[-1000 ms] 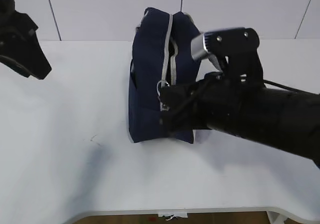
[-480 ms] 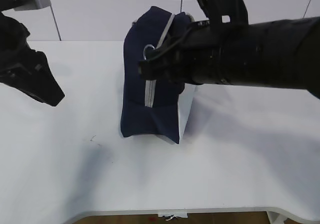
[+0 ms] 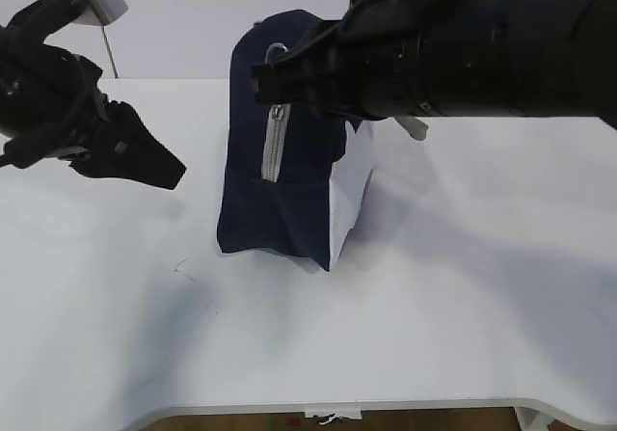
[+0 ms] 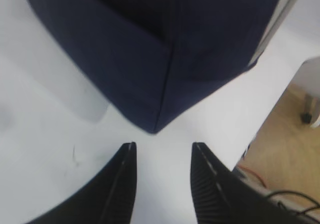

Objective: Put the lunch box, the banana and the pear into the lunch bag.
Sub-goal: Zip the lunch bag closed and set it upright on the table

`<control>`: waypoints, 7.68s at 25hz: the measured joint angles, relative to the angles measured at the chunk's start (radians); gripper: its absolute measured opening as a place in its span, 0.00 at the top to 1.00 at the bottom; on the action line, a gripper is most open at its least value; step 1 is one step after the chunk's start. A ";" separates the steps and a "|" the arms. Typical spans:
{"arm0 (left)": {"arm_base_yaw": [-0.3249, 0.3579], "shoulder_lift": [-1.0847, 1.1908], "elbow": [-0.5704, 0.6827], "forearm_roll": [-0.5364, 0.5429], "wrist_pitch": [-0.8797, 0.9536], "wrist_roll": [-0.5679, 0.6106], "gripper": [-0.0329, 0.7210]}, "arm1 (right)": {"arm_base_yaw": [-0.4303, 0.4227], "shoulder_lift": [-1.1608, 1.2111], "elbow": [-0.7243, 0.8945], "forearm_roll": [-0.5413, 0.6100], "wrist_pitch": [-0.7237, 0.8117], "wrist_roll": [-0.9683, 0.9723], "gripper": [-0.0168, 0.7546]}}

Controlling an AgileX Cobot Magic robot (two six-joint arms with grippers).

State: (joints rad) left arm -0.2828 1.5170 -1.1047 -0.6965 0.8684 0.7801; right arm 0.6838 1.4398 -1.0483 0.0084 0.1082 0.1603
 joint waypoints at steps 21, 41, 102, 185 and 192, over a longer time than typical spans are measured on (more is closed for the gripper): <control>0.000 0.045 0.036 -0.252 -0.087 0.224 0.46 | 0.000 0.075 -0.006 -0.008 -0.099 -0.002 0.99; 0.000 0.160 0.036 -0.456 -0.099 0.441 0.81 | 0.000 0.069 -0.006 -0.008 -0.150 -0.004 0.99; 0.000 0.044 0.036 -0.146 0.001 0.427 0.96 | -0.160 0.070 -0.095 0.023 -0.129 -0.087 0.99; 0.000 -0.041 -0.116 -0.106 0.101 0.140 0.45 | -0.345 0.286 -0.357 0.355 0.299 -0.171 0.99; 0.000 0.003 -0.240 -0.131 -0.027 0.076 0.44 | -0.345 0.286 -0.357 0.572 0.305 -0.360 0.99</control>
State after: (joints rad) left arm -0.2828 1.5204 -1.3450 -0.8274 0.8410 0.8565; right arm 0.3388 1.7258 -1.4057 0.5800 0.4135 -0.1994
